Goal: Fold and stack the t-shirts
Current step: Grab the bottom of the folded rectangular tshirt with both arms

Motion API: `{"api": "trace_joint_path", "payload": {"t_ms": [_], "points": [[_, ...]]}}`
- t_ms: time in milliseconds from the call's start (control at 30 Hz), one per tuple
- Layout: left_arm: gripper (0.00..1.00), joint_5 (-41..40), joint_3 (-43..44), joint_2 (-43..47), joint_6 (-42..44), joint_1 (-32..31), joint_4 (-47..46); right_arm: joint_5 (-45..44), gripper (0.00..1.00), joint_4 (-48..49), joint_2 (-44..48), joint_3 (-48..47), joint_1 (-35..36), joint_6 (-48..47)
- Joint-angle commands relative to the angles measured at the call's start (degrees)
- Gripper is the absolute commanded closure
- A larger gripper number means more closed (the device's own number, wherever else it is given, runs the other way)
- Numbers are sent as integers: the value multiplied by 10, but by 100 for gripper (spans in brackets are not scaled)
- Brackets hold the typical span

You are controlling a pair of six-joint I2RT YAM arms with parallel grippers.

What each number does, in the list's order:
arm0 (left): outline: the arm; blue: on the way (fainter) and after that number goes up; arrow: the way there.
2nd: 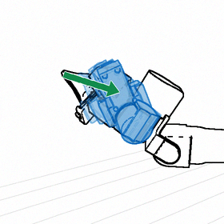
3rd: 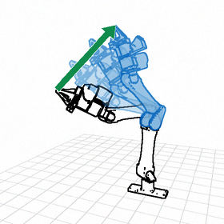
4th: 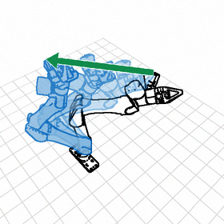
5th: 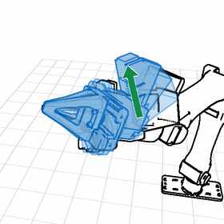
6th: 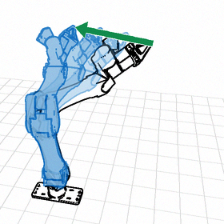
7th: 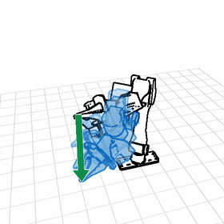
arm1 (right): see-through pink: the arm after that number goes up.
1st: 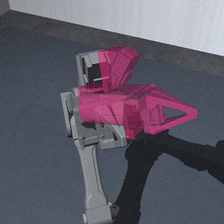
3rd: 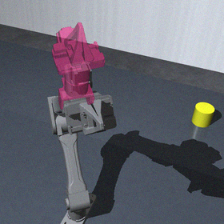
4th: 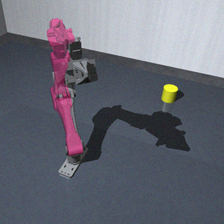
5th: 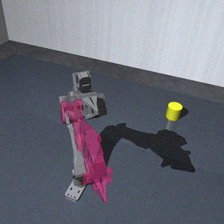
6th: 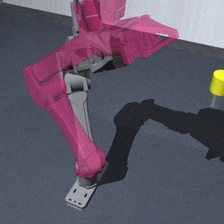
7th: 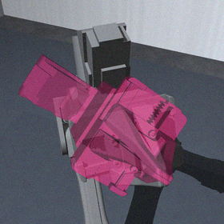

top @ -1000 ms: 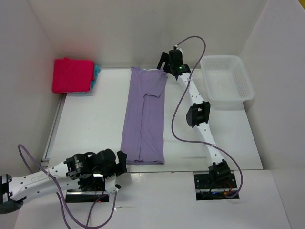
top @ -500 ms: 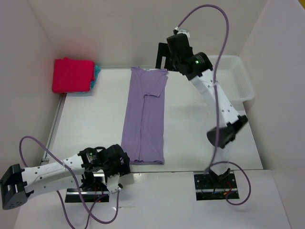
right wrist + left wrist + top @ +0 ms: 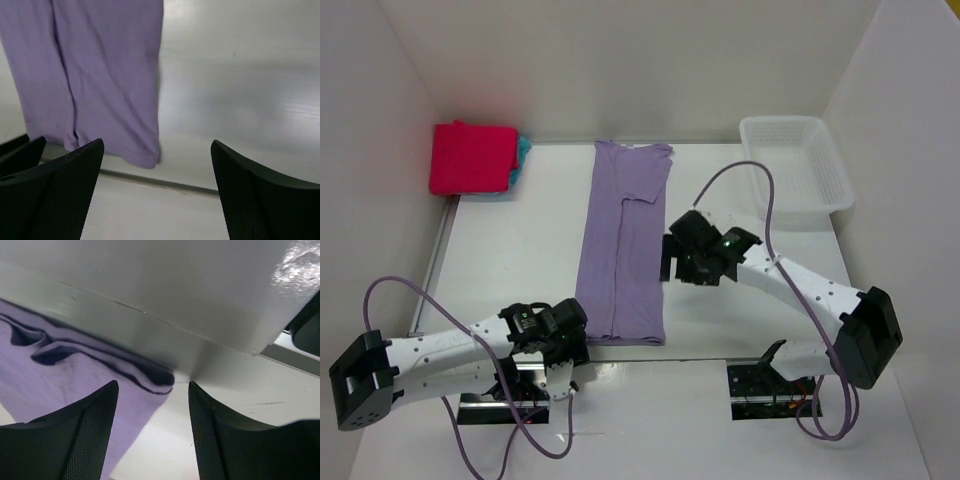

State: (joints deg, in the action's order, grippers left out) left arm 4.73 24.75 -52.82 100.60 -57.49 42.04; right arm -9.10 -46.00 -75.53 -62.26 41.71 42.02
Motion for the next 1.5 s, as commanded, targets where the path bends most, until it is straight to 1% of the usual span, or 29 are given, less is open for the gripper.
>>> {"api": "trace_joint_path", "payload": {"t_ms": [0, 67, 167, 200, 267, 300, 333, 367, 400, 467, 567, 667, 700, 733, 767, 867, 933, 1000, 1067, 1100, 1167, 1200, 1267, 1300, 1367, 1400, 1433, 1467], "points": [[35, -2, 2, -30, 35, 3, -35, 54, 9, 84, 48, 61, 27, 89], [36, -8, 2, -55, 36, 3, -42, 68, 9, 89, 55, 78, 34, 102], [40, -13, -3, -61, 36, 3, -48, 84, 9, 100, 55, 111, 34, 115], [41, -13, -3, -66, 36, 3, -48, 90, 12, 112, 55, 126, 42, 115], [50, -13, -3, -66, 30, 3, -53, 108, 15, 126, 37, 137, 62, 120], [55, -18, -3, -71, 25, 3, -53, 114, 17, 139, 19, 145, 70, 126], [63, -18, -3, -71, 25, 3, -53, 114, 21, 144, 8, 145, 78, 126], [77, -18, -3, -71, 25, 3, -53, 129, 24, 151, -1, 151, 92, 132], [81, -18, -8, -71, 25, 3, -53, 136, 25, 165, -18, 158, 92, 132], [83, -18, -8, -60, 14, 3, -58, 160, 26, 180, -30, 165, 98, 137], [89, -18, -8, -55, 1, 8, -64, 160, 32, 180, -38, 165, 98, 137], [90, -18, -14, -43, -7, 8, -71, 160, 35, 175, -58, 165, 98, 148], [90, -18, -14, -43, -7, 8, -71, 177, 35, 182, -65, 173, 98, 154], [90, -18, -14, -38, -7, 8, -71, 187, 37, 188, -84, 173, 98, 154], [93, -13, -14, -38, -7, 8, -71, 194, 40, 194, -94, 180, 98, 159], [94, -13, -19, -32, -12, 8, -76, 200, 40, 194, -116, 175, 98, 159], [97, -13, -19, -26, -17, 8, -76, 200, 40, 194, -116, 175, 98, 159], [97, -13, -24, -20, -22, 8, -76, 200, 40, 194, -116, 175, 98, 159], [100, -13, -24, -13, -22, 8, -76, 205, 40, 194, -116, 188, 98, 165], [100, -13, -24, -6, -22, 8, -76, 205, 40, 194, -116, 188, 98, 171], [100, -13, -30, 1, -22, 8, -76, 218, 46, 200, -121, 194, 98, 171], [100, -13, -30, 6, -22, 8, -81, 218, 58, 200, -126, 194, 98, 171], [100, -13, -30, 12, -34, 8, -81, 234, 68, 205, -145, 194, 98, 165], [100, -13, -30, 12, -41, 8, -92, 234, 77, 205, -151, 194, 98, 160], [100, -8, -30, 25, -54, 14, -101, 240, 87, 205, -151, 194, 98, 160], [100, -8, -30, 25, -54, 14, -101, 240, 95, 205, -144, 194, 98, 160], [100, -2, -30, 31, -54, 19, -101, 240, 99, 205, -139, 187, 98, 160], [100, -2, -24, 31, -59, 19, -101, 240, 100, 198, -139, 187, 98, 153]]}}
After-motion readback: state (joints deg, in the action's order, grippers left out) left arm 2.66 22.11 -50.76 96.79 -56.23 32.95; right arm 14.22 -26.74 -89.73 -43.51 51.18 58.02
